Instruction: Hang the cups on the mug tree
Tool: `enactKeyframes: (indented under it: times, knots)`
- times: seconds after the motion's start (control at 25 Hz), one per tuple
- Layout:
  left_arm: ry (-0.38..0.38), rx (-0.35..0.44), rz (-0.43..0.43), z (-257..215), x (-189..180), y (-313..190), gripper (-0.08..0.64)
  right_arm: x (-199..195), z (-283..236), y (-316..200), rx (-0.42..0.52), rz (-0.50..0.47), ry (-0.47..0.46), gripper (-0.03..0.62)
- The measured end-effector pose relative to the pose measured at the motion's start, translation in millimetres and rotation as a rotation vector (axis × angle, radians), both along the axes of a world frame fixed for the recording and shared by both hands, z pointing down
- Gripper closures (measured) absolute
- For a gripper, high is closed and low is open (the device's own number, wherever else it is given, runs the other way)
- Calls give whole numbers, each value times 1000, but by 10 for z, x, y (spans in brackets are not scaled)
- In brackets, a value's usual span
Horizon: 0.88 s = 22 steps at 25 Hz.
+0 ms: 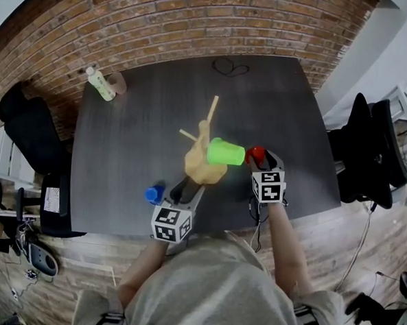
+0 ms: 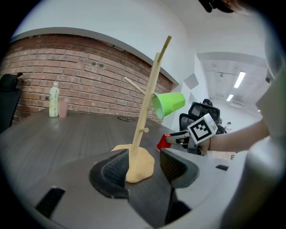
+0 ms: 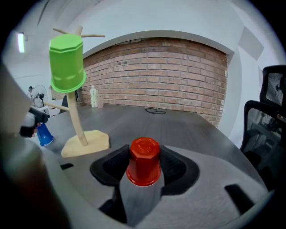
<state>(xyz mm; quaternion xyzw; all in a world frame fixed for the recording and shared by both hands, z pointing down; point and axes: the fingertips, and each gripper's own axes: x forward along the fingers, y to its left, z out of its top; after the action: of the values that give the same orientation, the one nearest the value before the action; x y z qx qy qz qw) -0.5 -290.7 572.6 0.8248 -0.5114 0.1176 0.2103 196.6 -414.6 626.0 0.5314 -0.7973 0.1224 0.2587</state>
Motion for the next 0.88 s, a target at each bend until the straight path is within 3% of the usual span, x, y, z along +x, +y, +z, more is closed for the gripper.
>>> enactKeyframes:
  times: [0.52, 0.88]
  knots:
    - [3, 7, -5, -21, 10, 8, 360, -17, -216, 26, 34, -4, -14, 385]
    - [7, 21, -19, -71, 15, 4, 403, -6, -793, -43, 94, -18, -74, 388]
